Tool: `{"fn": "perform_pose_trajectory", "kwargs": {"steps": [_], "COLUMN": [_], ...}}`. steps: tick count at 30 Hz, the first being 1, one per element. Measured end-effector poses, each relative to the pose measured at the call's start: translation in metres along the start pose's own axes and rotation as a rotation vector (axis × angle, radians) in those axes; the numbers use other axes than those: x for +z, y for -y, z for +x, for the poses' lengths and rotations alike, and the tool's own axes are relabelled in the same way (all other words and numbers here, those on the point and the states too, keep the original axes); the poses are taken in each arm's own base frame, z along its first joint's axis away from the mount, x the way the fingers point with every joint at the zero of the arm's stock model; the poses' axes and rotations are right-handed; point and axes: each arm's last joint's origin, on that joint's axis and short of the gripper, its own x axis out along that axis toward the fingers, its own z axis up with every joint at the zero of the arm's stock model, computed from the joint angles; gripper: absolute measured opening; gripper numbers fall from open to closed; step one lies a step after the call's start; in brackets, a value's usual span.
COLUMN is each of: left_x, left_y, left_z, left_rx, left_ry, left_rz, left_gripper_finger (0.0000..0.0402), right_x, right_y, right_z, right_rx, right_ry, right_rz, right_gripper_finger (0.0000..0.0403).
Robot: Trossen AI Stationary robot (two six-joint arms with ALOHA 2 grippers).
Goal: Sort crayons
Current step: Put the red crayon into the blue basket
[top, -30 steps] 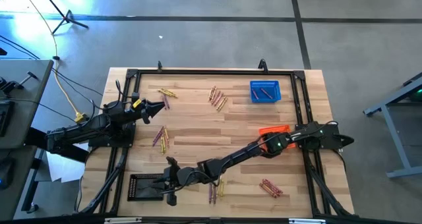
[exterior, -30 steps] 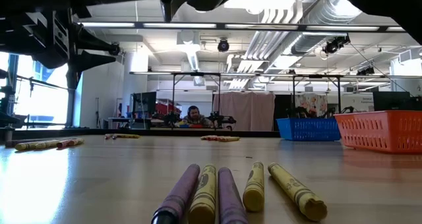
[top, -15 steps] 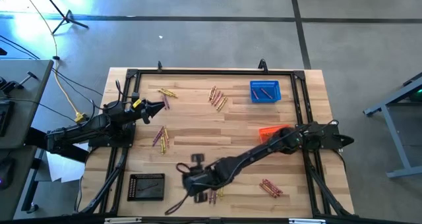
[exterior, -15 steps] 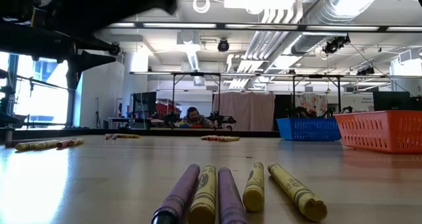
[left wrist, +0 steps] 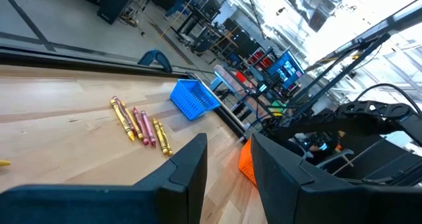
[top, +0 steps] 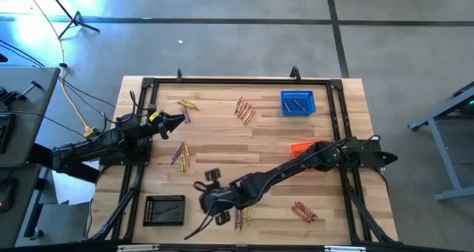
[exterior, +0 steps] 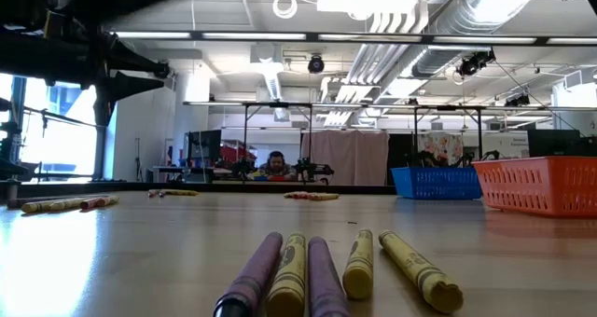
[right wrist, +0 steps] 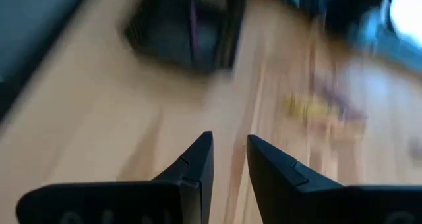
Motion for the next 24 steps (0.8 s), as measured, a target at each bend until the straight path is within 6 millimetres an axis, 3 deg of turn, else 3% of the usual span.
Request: {"fn": "perform_pose_trajectory", "kwargs": {"steps": [5, 8, 13, 16, 19, 24], "left_x": [0.000, 0.000, 0.000, 0.000, 0.000, 0.000], "left_y": [0.000, 0.000, 0.000, 0.000, 0.000, 0.000], "left_z": [0.000, 0.000, 0.000, 0.000, 0.000, 0.000], "left_rx": [0.000, 0.000, 0.001, 0.001, 0.001, 0.000], "left_ry": [0.000, 0.001, -0.002, -0.001, -0.001, -0.001], "left_rz": [0.000, 0.000, 0.000, 0.000, 0.000, 0.000], "left_gripper_finger": [0.0106, 0.0106, 0.0106, 0.0106, 0.0106, 0.0106], "right_x": [0.004, -0.009, -0.049, -0.077, -0.098, -0.146], "right_y": [0.001, 0.008, 0.020, 0.030, 0.041, 0.044], "right_z": [0.014, 0.024, 0.043, 0.038, 0.020, -0.006], "right_rx": [0.198, 0.216, 0.170, 0.148, 0.121, 0.063], "right_ry": [0.113, 0.091, 0.147, 0.180, 0.168, 0.040], "right_rz": [-0.063, -0.069, 0.009, 0.102, 0.209, 0.424], "right_gripper_finger": [0.0078, 0.0078, 0.0078, 0.0078, 0.0078, 0.0078]}}
